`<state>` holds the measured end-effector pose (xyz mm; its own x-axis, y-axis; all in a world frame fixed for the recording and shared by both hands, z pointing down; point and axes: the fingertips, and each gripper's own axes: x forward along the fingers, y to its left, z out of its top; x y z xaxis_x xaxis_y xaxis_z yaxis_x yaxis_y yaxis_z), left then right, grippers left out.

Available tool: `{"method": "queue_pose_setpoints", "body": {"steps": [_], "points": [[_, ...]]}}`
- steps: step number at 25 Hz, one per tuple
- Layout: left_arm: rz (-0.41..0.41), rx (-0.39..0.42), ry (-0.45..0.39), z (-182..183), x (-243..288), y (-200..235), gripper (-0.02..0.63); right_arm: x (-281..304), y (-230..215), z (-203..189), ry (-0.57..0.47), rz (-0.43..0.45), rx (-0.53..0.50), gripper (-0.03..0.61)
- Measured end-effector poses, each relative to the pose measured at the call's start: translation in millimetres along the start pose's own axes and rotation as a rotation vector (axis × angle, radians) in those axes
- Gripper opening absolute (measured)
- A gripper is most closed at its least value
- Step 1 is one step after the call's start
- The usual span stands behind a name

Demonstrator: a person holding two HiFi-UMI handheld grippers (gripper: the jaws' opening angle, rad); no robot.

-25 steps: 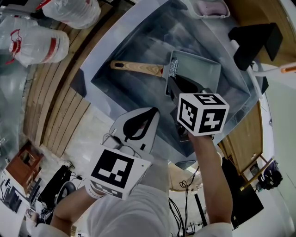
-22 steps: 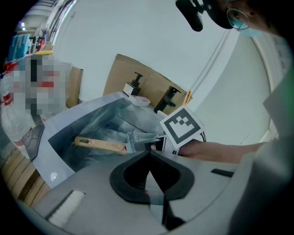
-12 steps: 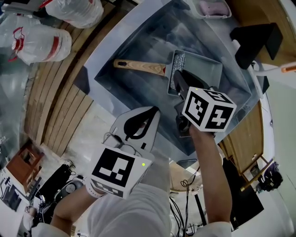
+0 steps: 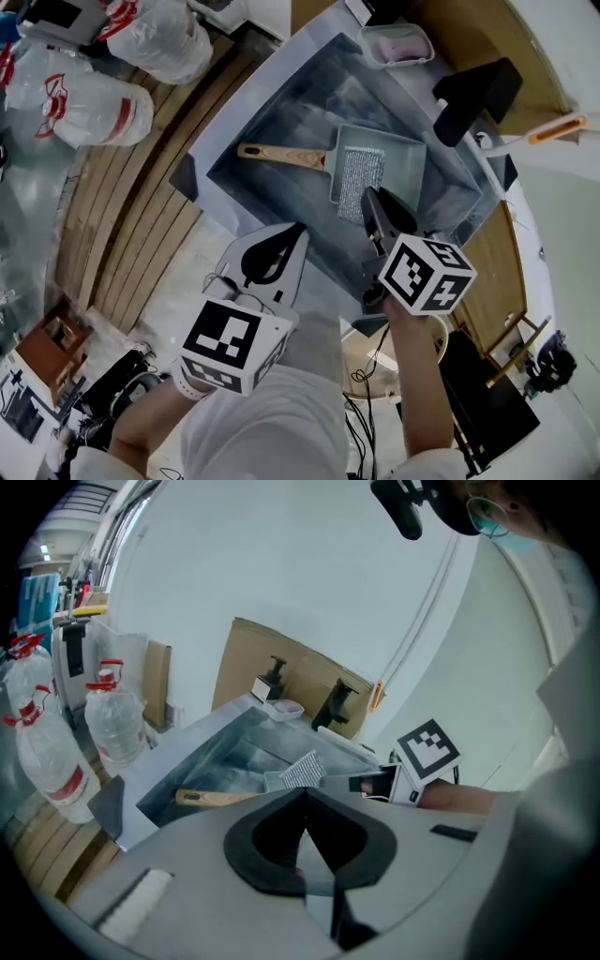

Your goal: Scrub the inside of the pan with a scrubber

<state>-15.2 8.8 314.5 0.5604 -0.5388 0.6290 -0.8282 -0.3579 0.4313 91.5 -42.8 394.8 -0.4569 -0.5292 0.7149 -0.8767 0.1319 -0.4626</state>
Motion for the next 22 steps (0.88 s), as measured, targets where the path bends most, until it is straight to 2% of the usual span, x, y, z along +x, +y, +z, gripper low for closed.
{"method": "queue_pose_setpoints", "body": {"steps": [5, 22], "points": [[0.008, 0.02, -0.023, 16.0, -27.6, -12.5, -0.005, -50.6, 16.5, 12.5, -0.07, 0.0, 0.003, 0.046], [-0.006, 0.143, -0.147, 80.3, -127.4, -65.1, -0.006, -247.5, 70.4, 76.2, -0.401, -0.063, -0.043, 0.047]]}}
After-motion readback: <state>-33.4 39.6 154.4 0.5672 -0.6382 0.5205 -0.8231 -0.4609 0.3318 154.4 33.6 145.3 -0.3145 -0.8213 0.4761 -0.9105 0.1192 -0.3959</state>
